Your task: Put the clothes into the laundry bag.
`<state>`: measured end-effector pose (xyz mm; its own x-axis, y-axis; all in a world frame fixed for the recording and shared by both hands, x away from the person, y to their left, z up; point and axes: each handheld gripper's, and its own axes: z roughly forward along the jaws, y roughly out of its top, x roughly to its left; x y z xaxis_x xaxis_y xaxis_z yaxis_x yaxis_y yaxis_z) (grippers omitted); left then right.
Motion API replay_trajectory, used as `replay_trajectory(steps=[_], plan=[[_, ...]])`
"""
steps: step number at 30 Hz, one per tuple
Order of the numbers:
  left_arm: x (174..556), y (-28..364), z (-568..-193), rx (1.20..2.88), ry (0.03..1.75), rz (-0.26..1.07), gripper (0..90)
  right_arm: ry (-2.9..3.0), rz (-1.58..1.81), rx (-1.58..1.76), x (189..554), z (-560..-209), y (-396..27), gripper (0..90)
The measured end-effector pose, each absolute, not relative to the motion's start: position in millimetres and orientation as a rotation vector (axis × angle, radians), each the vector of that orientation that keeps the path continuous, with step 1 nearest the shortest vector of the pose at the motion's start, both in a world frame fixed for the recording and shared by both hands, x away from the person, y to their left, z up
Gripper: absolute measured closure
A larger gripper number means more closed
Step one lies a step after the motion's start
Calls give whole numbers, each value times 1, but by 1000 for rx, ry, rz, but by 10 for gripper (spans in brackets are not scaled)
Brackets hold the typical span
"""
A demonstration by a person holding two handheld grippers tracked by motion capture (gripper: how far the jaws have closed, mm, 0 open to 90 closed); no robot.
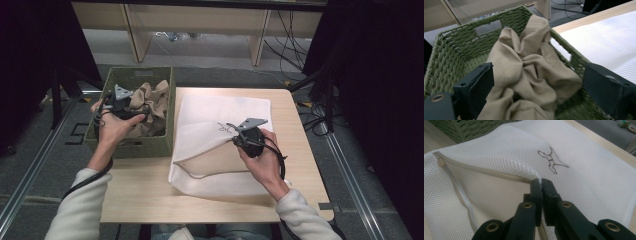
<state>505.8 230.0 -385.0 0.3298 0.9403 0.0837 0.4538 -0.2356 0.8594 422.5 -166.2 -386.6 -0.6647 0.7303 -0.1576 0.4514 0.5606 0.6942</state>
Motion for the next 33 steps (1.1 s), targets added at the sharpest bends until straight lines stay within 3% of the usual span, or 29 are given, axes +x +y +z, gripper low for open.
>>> replay_trajectory(steps=[15,33], plan=[[565,237,-397,1970,1346,796,87,2365,881,944,423,-387,-168,889],[583,237,-452,2183,1491,676,82,2367,888,1000,421,-388,-165,888]])
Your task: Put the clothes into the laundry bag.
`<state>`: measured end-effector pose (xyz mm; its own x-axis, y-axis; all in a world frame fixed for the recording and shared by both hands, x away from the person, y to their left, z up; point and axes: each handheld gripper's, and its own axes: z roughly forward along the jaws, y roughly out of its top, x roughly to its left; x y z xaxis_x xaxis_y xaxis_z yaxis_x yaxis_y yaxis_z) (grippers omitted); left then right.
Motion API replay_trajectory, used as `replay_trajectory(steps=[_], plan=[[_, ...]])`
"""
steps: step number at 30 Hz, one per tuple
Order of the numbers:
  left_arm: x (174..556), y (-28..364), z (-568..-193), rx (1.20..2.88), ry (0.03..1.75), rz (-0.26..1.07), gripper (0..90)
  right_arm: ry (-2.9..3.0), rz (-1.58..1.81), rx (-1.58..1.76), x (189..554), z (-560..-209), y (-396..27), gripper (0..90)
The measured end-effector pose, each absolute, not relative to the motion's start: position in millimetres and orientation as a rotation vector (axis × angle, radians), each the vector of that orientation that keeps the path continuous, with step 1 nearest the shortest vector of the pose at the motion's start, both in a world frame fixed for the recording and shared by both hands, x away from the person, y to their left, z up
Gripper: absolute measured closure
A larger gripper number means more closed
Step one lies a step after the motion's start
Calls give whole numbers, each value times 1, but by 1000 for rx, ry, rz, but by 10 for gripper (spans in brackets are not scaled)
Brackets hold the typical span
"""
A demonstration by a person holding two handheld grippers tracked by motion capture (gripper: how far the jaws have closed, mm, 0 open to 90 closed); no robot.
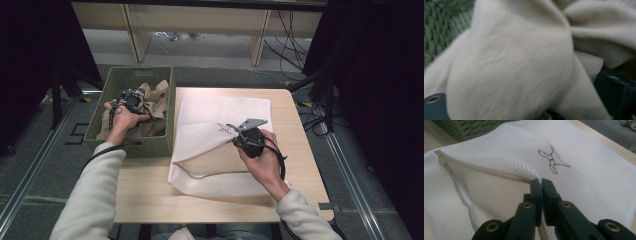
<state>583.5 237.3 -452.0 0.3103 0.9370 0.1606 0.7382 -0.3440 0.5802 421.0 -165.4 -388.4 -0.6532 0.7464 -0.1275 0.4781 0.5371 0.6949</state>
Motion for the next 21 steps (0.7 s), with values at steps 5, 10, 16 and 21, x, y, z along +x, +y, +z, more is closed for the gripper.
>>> replay_trajectory(steps=[5,10,16,21], plan=[[584,236,-461,2250,1500,657,175,2367,886,998,421,-389,-166,888],[584,237,-466,2310,1508,654,315,2368,885,999,421,-389,-166,888],[584,238,-468,2351,1500,699,536,2374,882,1000,421,-389,-167,888],[583,241,-470,2329,1493,724,687,2374,878,985,421,-388,-168,888]])
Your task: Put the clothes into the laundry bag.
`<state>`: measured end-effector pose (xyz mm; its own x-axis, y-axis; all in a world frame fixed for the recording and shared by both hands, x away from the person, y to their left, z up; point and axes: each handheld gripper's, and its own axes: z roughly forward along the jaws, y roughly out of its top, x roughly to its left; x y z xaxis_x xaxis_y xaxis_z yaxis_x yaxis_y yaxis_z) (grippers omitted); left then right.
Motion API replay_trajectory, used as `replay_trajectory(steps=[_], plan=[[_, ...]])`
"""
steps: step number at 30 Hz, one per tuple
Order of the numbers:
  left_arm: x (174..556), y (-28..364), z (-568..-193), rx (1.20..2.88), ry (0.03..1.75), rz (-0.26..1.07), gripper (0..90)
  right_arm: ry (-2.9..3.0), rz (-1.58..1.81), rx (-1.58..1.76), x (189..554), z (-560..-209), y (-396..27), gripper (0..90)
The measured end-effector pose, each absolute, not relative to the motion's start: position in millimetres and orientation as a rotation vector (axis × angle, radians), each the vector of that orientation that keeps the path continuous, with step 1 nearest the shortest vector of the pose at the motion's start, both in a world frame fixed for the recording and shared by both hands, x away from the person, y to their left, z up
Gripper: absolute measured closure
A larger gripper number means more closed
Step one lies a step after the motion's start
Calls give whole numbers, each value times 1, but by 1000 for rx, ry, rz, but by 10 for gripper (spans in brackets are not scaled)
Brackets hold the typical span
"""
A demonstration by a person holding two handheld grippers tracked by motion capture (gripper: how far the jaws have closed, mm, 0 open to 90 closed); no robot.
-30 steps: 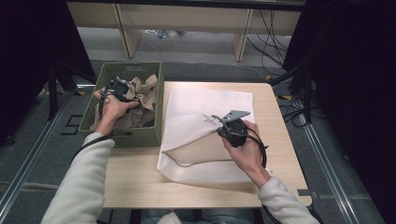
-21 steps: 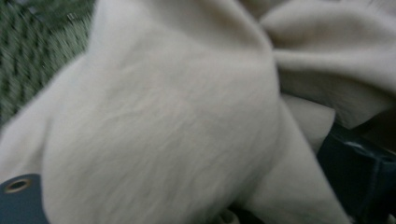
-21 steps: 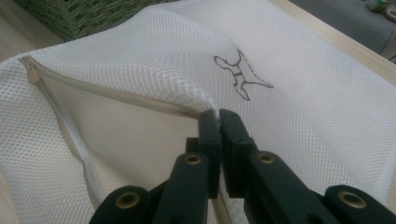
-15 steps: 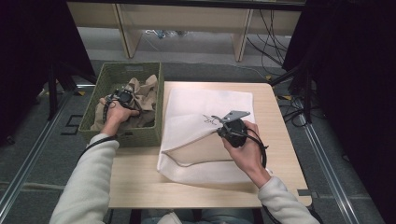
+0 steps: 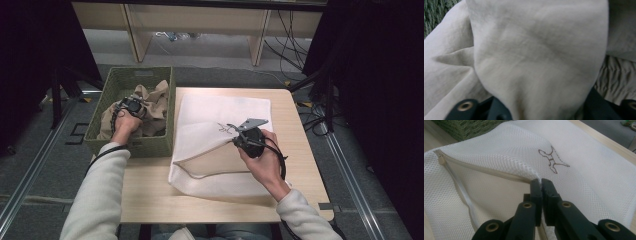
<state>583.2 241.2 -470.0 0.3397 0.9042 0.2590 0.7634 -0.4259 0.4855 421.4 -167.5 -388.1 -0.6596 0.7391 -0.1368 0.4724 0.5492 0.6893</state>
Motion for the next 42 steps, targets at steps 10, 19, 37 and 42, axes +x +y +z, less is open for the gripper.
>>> replay_trajectory(steps=[10,19,37,42], plan=[[576,246,-460,2236,1531,721,786,2374,878,987,422,-389,-168,888],[566,251,-444,2037,1484,822,796,2361,890,996,422,-389,-168,888],[542,257,-399,1711,1345,988,800,2373,899,1008,422,-388,-168,888],[537,261,-390,1648,1338,1011,801,2368,902,1007,422,-389,-168,888]])
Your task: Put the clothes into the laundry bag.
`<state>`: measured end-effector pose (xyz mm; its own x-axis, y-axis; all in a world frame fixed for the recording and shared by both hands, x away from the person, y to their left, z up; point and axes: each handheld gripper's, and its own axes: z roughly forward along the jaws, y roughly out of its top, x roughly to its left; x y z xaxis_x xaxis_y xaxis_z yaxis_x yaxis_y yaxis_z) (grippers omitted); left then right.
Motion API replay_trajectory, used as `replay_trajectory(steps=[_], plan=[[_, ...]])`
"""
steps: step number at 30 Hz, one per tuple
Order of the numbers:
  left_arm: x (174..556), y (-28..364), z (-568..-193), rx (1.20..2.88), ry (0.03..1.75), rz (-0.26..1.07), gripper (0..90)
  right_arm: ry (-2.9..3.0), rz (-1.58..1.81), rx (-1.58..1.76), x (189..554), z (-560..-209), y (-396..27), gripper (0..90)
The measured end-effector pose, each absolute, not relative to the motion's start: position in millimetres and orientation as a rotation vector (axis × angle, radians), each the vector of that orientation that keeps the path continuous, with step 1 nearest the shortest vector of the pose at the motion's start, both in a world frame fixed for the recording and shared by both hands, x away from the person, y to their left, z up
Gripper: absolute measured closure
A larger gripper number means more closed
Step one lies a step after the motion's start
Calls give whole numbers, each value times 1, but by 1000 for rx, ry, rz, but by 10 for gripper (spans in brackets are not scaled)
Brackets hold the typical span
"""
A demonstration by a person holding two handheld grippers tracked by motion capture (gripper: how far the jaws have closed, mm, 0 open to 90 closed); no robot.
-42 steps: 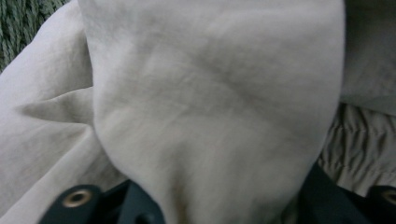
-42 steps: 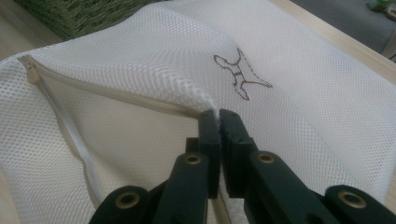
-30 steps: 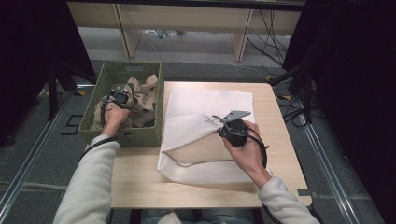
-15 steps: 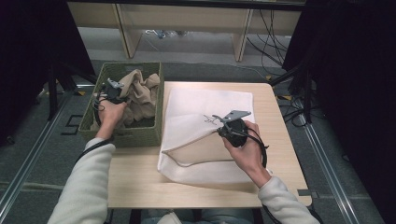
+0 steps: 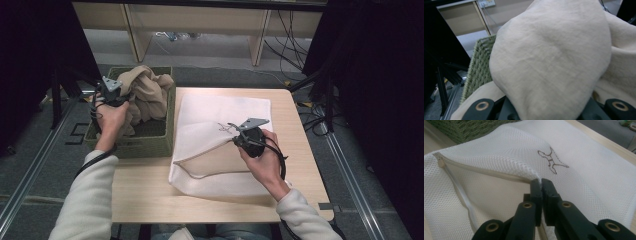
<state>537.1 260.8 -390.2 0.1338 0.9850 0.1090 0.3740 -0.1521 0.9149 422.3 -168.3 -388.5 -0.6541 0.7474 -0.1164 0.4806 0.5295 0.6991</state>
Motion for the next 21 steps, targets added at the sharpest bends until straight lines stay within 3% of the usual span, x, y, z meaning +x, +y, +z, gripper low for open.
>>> replay_trajectory(steps=[21], plan=[[511,259,-347,1498,1199,1120,802,2362,908,1000,423,-389,-168,888]])
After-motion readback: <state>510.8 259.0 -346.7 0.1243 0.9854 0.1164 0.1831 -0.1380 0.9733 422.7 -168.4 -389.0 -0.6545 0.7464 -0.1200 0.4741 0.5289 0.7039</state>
